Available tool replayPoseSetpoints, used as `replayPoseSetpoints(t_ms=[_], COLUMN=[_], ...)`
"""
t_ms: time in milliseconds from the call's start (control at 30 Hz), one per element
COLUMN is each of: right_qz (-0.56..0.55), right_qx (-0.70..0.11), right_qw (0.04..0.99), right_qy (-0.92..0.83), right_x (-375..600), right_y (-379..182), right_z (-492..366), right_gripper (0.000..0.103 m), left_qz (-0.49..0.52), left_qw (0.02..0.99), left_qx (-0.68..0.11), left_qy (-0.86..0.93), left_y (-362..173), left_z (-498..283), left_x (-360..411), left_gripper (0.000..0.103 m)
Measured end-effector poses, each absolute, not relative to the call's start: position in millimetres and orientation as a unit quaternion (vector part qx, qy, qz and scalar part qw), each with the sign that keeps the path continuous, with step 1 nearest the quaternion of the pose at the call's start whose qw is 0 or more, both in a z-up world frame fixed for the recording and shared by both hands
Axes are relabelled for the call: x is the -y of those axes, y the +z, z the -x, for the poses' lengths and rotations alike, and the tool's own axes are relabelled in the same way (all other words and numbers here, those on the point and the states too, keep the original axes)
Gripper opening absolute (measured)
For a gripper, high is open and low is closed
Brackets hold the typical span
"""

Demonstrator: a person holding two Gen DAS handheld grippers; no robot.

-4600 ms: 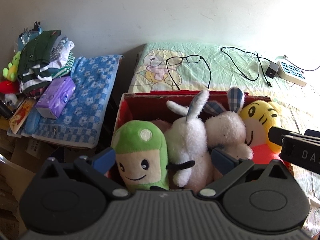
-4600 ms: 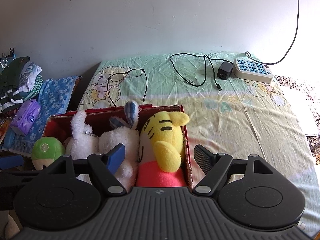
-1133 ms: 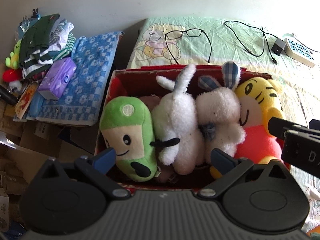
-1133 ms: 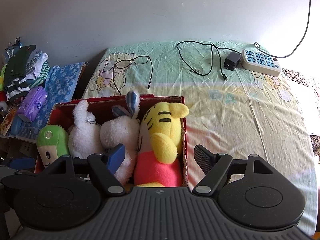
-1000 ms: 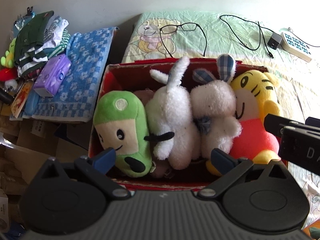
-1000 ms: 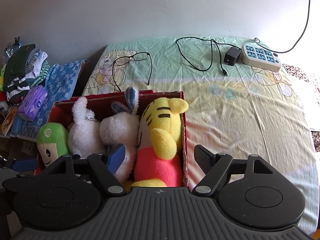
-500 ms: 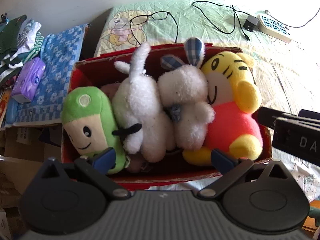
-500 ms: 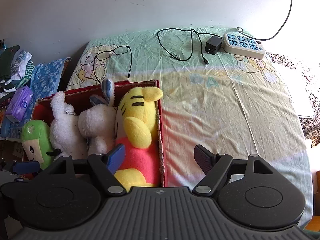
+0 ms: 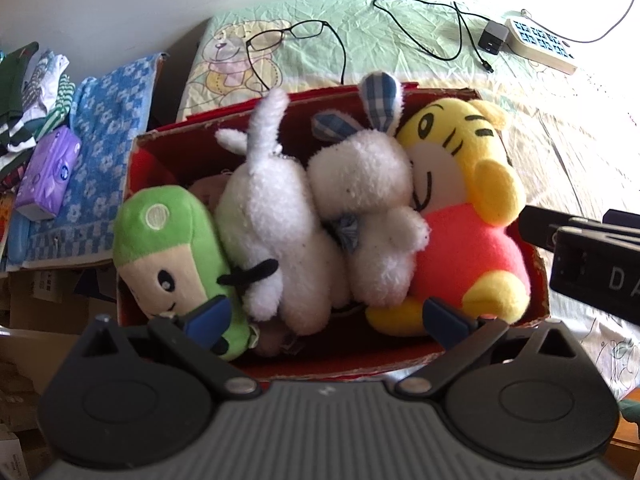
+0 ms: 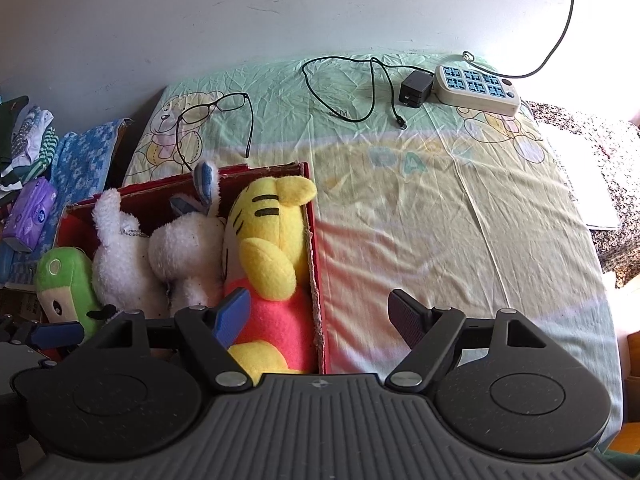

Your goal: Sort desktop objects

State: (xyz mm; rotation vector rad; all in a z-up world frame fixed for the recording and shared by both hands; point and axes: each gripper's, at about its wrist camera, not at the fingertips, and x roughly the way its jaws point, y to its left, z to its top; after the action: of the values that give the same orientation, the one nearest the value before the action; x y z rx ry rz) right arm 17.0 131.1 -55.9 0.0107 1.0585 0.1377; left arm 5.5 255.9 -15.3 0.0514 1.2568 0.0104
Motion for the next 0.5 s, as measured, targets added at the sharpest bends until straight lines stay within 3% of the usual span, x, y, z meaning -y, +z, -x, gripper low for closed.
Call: replayPoseSetpoints(t_ms=[500], right_qz=[0.017], right_qx=[-0.522], right_qw=[0.848], right_qy=[0.089], right_x=[-158.8], right_y=[-66.4], right_z=[-34.9], right_gripper=[0.078], left_qz=[-0.01], left_qw=[0.803], left_qx=[-0.596], left_qy=[0.019], left_y=[-22.4], left_z=[-19.2], left_x=[-274.2], left_gripper=[0.102])
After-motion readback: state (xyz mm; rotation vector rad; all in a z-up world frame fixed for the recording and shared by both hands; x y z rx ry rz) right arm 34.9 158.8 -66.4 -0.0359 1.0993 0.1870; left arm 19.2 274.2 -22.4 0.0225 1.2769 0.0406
